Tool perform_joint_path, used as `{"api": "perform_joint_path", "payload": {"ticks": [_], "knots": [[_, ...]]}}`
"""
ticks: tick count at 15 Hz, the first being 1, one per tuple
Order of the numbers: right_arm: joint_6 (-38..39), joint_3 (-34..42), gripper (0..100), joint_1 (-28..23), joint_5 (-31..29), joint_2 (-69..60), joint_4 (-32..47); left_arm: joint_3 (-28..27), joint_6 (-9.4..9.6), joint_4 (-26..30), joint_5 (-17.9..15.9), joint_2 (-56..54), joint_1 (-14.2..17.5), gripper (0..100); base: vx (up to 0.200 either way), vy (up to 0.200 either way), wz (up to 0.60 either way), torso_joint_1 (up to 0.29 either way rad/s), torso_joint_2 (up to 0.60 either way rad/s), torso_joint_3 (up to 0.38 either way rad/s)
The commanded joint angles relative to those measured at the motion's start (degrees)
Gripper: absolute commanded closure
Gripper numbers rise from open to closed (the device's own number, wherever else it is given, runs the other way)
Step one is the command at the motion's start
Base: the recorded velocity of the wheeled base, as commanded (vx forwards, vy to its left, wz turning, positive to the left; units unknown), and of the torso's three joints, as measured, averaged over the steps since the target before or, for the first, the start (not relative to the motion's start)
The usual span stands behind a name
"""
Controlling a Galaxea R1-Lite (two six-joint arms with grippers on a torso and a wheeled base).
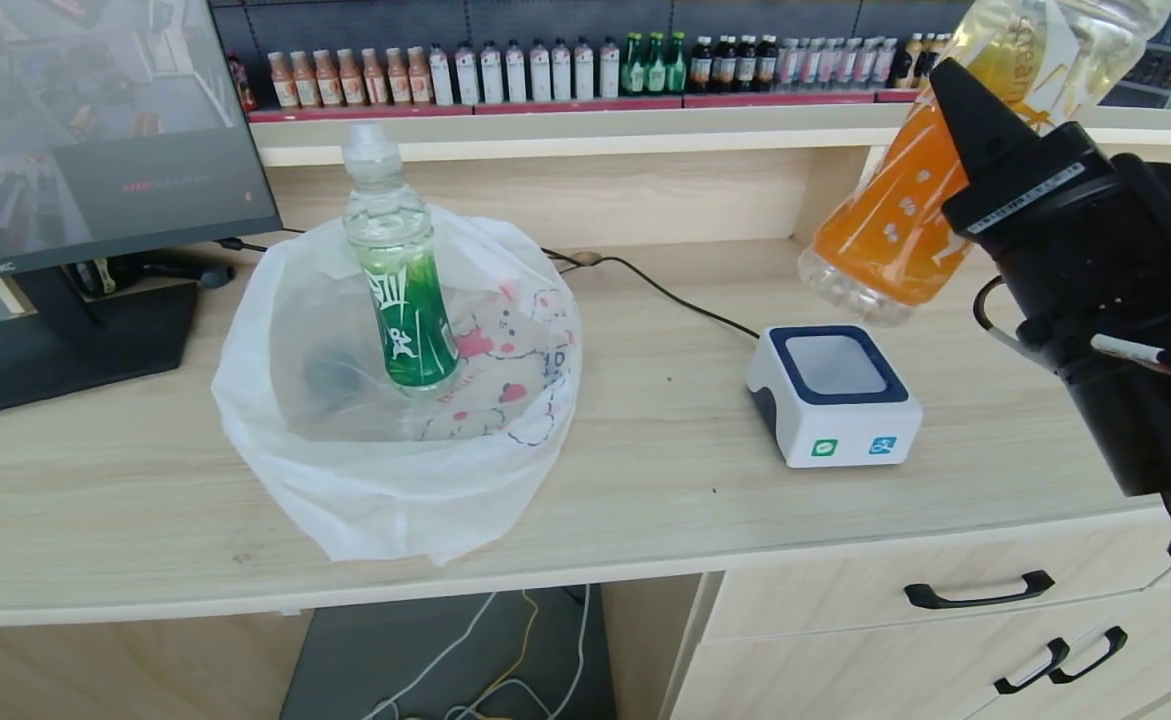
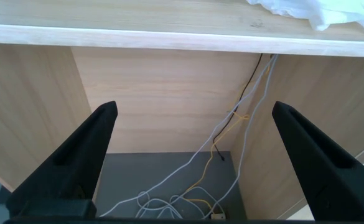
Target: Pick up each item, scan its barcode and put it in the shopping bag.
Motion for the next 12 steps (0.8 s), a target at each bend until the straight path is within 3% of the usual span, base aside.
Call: {"api": "perform_joint_path", "payload": {"ticks": [1,6,12], "knots": [[4.62,-1.10,100,0.08,-1.45,1.38,1.58,0.00,-0.02,0.00,-0.01,-0.02,0.02,0,0.000,0.000,0.00,0.000,0.00,0.000],[27.30,-3.74,100,-3.00,-10.41,0.77,11.24,0.00,-0.02,0.00,-0.01,-0.02,0.02,0,0.000,0.000,0.00,0.000,0.00,0.000],[42.68,-3.74,100,-5.81,-10.59,0.94,14.50,0.00,-0.02,0.00,-0.01,-0.02,0.02,0,0.000,0.000,0.00,0.000,0.00,0.000]]}}
